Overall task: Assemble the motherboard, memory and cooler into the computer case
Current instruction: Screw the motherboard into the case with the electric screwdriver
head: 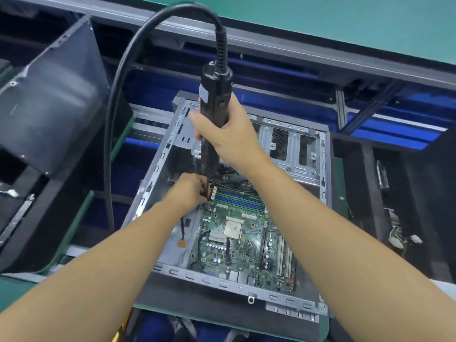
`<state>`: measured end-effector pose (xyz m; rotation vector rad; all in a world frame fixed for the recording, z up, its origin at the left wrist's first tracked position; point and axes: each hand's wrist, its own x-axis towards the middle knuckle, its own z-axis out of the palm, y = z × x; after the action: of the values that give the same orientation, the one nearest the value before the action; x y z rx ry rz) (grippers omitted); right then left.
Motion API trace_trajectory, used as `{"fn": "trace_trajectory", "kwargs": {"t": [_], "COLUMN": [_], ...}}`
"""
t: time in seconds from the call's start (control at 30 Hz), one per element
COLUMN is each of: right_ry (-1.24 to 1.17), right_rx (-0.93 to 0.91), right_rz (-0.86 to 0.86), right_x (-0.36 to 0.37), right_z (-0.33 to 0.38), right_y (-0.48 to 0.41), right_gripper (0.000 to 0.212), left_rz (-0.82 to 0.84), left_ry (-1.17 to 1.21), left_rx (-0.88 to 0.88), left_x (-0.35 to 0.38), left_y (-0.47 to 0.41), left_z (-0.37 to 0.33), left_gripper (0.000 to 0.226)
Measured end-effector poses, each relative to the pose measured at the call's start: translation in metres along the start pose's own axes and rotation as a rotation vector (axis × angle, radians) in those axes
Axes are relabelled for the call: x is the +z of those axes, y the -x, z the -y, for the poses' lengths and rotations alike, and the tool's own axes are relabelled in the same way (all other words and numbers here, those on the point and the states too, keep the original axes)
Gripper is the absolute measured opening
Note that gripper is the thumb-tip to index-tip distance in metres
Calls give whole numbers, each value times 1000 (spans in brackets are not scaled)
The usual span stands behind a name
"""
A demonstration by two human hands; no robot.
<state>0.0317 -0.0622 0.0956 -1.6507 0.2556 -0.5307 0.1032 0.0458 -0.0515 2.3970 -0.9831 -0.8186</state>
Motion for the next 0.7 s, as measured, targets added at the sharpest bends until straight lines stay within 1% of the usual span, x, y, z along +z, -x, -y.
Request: {"fn": "trace_trajectory", "kwargs": {"t": [0.1,0.2,0.33,0.6,0.7], "right_ry": [-6,4,-7,28,41], "right_rx": [9,16,21,33,26], "right_rz": [-3,13,22,12,15], "right_x": [0,1,0,-1,-2], "right_z": [-1,0,-2,-2,-5], "right_y": [0,-1,-1,0,2], "right_gripper": [40,41,42,39,34], "left_rz": [2,9,7,10,16], "left_ry": [2,15,40,22,33], "left_rx": [-2,-15,-56,-59,-67], "left_x": [0,0,1,1,1], "left_y": [1,4,4,2,2], "left_z": [-1,-3,-5,-7,-5], "left_gripper": [20,28,19,14,14]}}
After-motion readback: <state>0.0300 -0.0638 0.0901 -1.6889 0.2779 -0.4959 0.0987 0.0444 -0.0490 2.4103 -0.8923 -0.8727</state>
